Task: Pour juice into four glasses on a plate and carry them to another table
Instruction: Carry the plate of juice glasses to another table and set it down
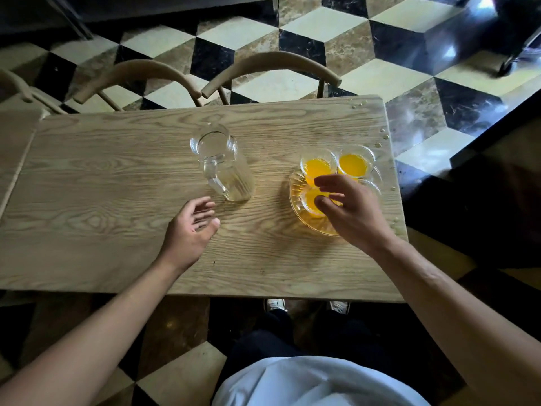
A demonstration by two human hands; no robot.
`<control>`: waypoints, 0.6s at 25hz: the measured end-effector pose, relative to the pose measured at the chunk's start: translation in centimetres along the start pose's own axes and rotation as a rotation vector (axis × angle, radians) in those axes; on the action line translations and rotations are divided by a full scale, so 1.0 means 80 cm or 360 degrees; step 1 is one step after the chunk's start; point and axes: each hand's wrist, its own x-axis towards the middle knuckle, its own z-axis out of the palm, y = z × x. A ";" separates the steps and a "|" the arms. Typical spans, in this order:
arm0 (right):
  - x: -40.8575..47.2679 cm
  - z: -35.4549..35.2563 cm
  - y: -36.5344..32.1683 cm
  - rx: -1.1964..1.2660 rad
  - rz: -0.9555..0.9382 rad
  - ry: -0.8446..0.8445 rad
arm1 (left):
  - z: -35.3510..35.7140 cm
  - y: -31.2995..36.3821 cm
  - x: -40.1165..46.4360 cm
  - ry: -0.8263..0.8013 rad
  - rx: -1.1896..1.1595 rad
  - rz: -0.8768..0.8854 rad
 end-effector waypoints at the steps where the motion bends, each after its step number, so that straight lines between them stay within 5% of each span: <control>1: 0.000 -0.008 0.005 -0.0004 -0.0012 -0.0004 | 0.008 0.003 -0.007 0.0023 0.0000 0.0008; 7: -0.006 -0.082 0.047 -0.0095 -0.0071 0.0060 | 0.088 0.016 -0.044 0.0113 0.0039 -0.0007; 15: 0.006 -0.142 0.118 -0.0229 0.0235 0.0257 | 0.159 0.021 -0.011 0.0170 0.0029 -0.0051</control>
